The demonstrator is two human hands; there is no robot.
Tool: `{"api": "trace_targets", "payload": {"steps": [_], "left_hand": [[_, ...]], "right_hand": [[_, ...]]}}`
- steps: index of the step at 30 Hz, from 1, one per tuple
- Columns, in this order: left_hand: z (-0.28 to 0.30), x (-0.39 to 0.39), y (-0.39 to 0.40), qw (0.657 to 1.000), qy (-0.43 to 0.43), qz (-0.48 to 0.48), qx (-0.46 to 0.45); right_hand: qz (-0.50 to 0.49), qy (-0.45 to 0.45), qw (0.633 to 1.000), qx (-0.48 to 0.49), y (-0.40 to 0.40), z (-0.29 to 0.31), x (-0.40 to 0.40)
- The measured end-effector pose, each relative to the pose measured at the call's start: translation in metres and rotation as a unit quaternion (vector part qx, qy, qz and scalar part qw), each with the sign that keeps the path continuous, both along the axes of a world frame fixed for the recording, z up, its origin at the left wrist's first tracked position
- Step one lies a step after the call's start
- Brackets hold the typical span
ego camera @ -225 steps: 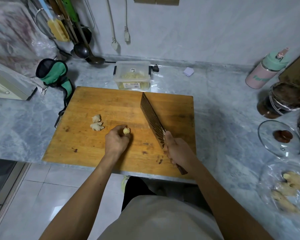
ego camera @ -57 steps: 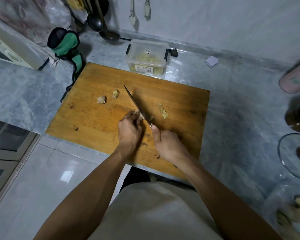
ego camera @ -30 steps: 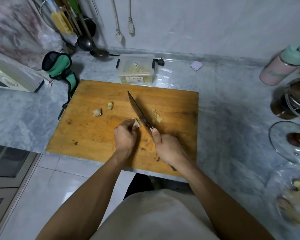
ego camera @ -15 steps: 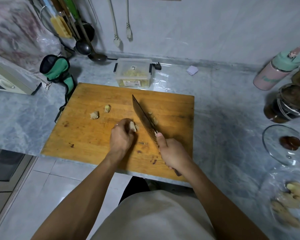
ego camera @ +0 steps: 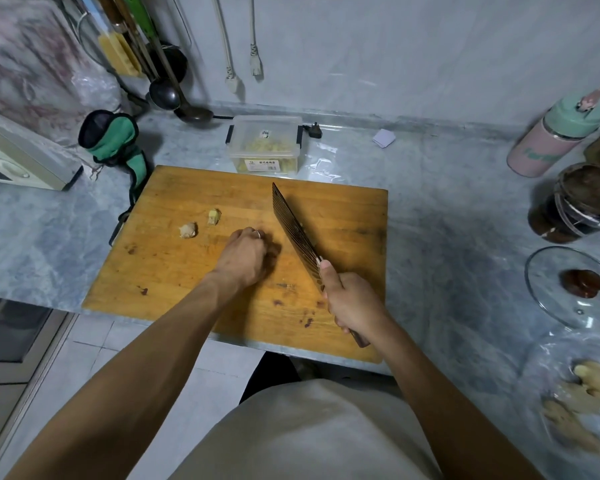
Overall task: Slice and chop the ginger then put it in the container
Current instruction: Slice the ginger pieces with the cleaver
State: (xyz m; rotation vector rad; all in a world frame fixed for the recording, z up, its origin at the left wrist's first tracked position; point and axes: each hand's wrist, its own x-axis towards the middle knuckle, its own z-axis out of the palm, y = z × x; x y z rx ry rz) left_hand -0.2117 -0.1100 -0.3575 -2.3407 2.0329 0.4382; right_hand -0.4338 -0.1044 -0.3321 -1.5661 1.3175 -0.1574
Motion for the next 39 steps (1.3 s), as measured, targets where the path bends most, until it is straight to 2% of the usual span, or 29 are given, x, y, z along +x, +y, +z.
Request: {"api": "trace_targets", "payload": {"steps": [5,7,9,11,15,19,23,28,33,39], "left_hand": [[0.003,-0.002,-0.014,0.999,0.016,0.031,0.028],[0.002,-0.003,-0.018,0.993,0.097,0.060,0.007],[-0.003,-0.007,-0.022,0.969,0.213,0.120,-0.045],[-0.004,-0.013,-0.023,0.943,0.277,0.165,-0.078],[-0.009,-0.010,-0.009,0.938,0.272,0.172,-0.125],[-0.013,-0.001,0.019,0.918,0.255,0.237,-0.190],[-0.023,0.005,0.029,0.874,0.314,0.341,-0.144],[-0.032,-0.002,0.031,0.851,0.336,0.376,-0.148],[-0.033,-0.010,0.036,0.861,0.319,0.358,-0.168],[-0.031,-0.015,0.037,0.844,0.319,0.396,-0.169]], "right_hand": [[-0.018,-0.019,1.000,-0.007,-0.006,0.006,-0.008],[-0.026,-0.022,0.999,-0.010,-0.009,0.009,-0.011],[-0.029,-0.023,0.999,-0.012,-0.012,0.010,-0.014],[-0.027,-0.024,0.999,-0.013,-0.014,0.010,-0.016],[-0.023,-0.033,0.999,-0.012,-0.015,0.009,-0.019],[-0.011,-0.038,0.999,-0.006,-0.012,0.007,-0.012],[0.021,-0.029,0.999,0.003,-0.010,0.007,0.001],[0.071,-0.011,0.997,-0.002,-0.007,0.005,0.011],[0.133,0.038,0.985,-0.104,-0.011,0.004,0.011],[0.196,0.127,0.944,-0.233,-0.017,0.001,0.000]]}}
